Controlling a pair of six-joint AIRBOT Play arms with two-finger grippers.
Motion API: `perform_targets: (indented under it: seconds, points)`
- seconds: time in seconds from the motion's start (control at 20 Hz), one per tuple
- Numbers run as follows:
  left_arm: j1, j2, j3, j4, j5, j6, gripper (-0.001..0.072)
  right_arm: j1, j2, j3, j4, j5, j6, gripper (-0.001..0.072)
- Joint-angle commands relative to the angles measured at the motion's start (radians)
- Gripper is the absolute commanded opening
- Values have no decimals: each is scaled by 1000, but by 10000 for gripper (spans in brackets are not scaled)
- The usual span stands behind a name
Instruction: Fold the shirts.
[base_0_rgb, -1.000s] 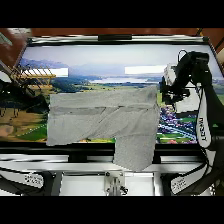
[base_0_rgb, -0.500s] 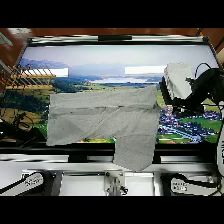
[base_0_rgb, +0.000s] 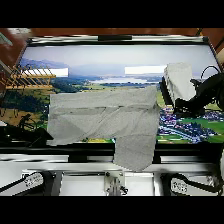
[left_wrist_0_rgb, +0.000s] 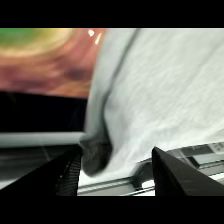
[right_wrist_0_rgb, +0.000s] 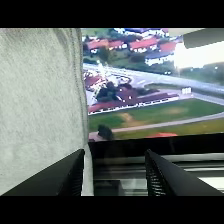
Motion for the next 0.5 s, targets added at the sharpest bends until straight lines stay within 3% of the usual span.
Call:
perform_targets:
  seconds: [0.0,0.15,0.25,0.35,0.45]
  points:
    - [-9,-7,-3,-63,49,31,528,-2,2,-2,5,2,5,507]
    - [-18,-29,-3,-63,60,13,515,-2,2,-2,5,-8,10,507]
    - [-20,-49,-3,-63,60,5,310,-2,2,-3,4,-14,14,507]
    - [-20,-65,-3,-63,53,6,155,-1,3,-36,9,-20,23,507]
    - [-20,-66,-2,-63,47,6,40,-2,31,-154,66,-23,-66,507]
